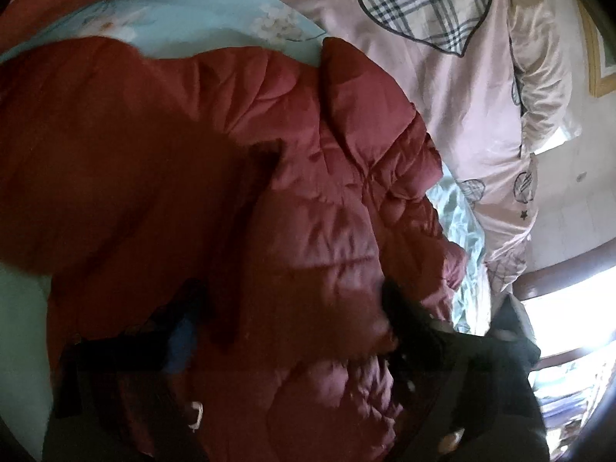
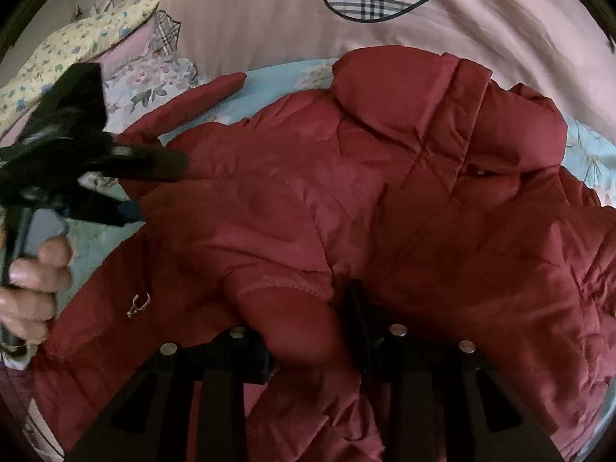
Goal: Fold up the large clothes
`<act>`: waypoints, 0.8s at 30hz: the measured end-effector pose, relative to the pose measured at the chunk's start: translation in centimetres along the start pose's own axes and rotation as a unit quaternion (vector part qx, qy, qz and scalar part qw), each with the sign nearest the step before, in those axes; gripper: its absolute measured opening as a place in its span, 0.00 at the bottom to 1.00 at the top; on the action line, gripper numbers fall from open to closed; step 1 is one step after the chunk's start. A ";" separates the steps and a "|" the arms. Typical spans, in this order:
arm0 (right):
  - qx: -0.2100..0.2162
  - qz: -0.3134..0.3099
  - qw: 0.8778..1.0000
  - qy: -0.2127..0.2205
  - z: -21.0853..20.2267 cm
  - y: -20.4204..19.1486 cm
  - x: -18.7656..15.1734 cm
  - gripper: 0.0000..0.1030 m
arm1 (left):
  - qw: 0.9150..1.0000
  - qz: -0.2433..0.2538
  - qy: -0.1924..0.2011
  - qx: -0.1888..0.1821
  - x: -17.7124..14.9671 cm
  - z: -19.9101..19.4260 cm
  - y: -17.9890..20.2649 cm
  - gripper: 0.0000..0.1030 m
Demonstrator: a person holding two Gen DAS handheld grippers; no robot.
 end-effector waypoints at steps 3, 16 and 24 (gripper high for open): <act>0.002 0.007 1.000 0.001 -0.4 -0.4 -0.1 0.50 | 0.999 0.032 0.008 0.019 0.7 0.3 0.2 0.26; -0.102 0.115 0.985 0.082 -8.4 8.5 -1.6 0.57 | 0.974 0.144 0.092 0.150 2.3 -2.6 -2.8 0.19; -0.129 0.167 0.977 0.029 -5.6 13.9 -4.5 0.56 | 0.955 0.184 0.119 0.200 1.7 -1.9 -3.6 0.27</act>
Point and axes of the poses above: each gripper's, at about its wrist camera, not at the fingertips, and z roughly the way its jaws point, y to its right, x to its top, the point moved 10 cm from there along z, roughly the way its jaws point, and after that the axes turned 5 degrees about -z, right-handed, at the moved point
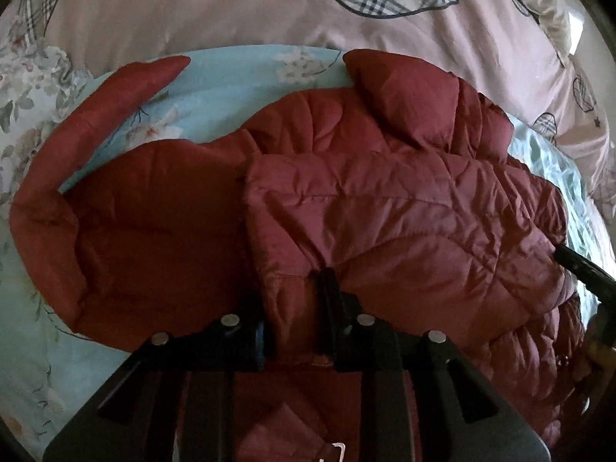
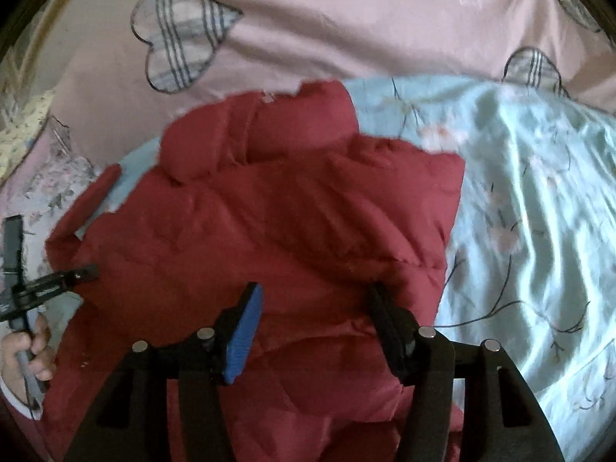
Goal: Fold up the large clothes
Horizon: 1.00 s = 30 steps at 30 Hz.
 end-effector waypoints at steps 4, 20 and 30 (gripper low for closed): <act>-0.039 -0.023 0.999 -0.026 1.7 0.9 -1.2 0.56 | 1.000 -0.010 0.017 -0.011 -0.3 -2.0 -0.6 0.34; -0.053 -0.032 0.998 -0.031 1.9 1.4 -2.0 0.58 | 0.998 0.018 -0.019 -0.056 -1.8 1.5 4.2 0.34; -0.060 -0.045 0.997 -0.035 2.3 1.3 -2.0 0.60 | 0.998 0.010 -0.025 -0.055 -2.9 2.6 3.4 0.34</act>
Point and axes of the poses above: each gripper's, at about its wrist camera, not at the fingertips, and z roughly the way its jaws point, y to its right, x to its top, the point moved 10 cm from there along z, roughly the way its jaws point, and after that the axes turned 5 degrees about -z, right-handed, at the moved point
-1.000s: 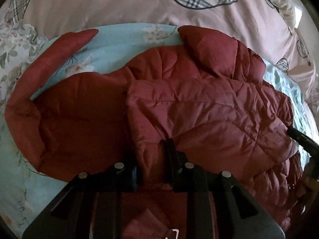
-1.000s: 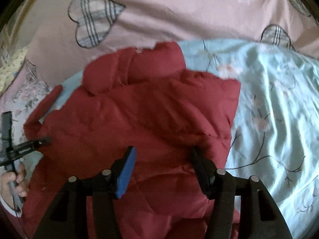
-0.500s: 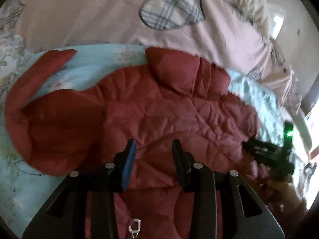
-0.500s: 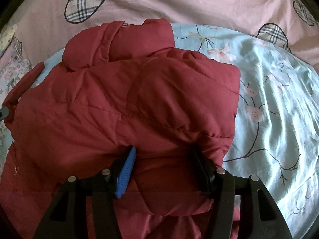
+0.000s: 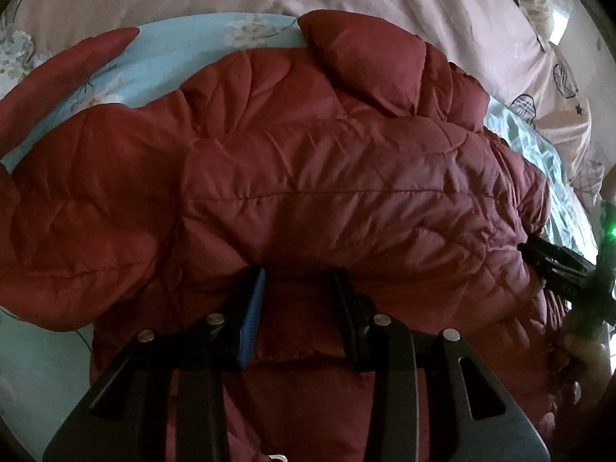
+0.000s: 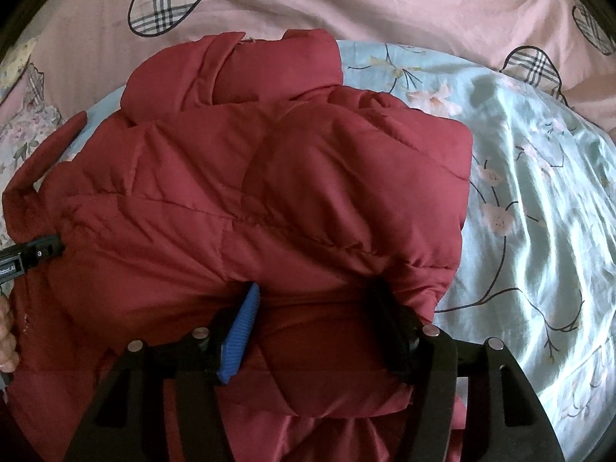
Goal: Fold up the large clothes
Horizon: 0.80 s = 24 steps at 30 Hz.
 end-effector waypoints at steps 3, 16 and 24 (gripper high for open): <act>0.000 -0.001 1.000 0.002 0.0 0.0 -0.1 0.60 | 1.000 0.000 -0.001 0.001 0.0 0.1 0.0 0.34; 0.073 0.033 0.997 0.009 -4.9 -3.1 -0.2 0.92 | 0.994 0.032 0.007 0.105 1.5 -3.9 -0.3 0.61; 0.113 0.036 0.993 0.011 -7.0 -5.3 -1.4 0.91 | 0.987 0.016 0.030 0.159 4.0 -6.8 -4.2 0.67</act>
Point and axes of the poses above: each gripper's, at about its wrist camera, not at the fingertips, and z roughly the way its jaws point, y to its right, x to its top, the point moved 10 cm from there along z, roughly the way its jaws point, and after that the axes turned 5 degrees about -z, right-handed, at the moved point
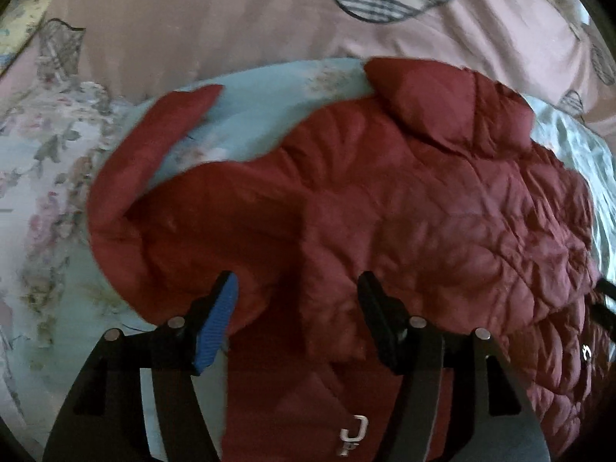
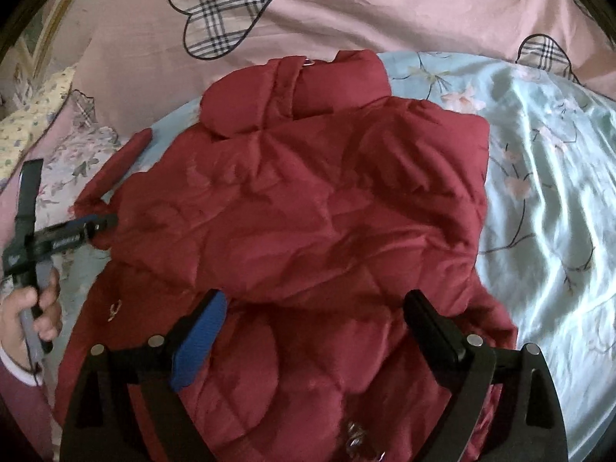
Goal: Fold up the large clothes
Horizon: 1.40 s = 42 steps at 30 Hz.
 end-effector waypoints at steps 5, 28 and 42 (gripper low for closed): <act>0.013 0.003 1.000 0.011 -0.8 -0.9 -0.4 0.91 | 0.998 -0.004 0.019 0.063 2.9 -0.1 -3.0 0.81; 0.034 0.008 0.999 0.032 -2.5 -2.1 -0.8 0.91 | 0.991 -0.089 0.005 0.097 8.4 5.6 -12.6 0.08; 0.043 0.015 0.999 0.022 -2.4 -2.2 -1.5 0.91 | 0.983 -0.109 0.099 -0.112 6.1 -4.4 -2.6 0.07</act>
Point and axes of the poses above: each gripper's, at about its wrist camera, not at the fingertips, and z roughly the way its jaws point, y to its right, x to its top, the point moved 10 cm from there along z, roughly the way its jaws point, and after that the axes turned 5 degrees about -z, right-handed, at the moved point
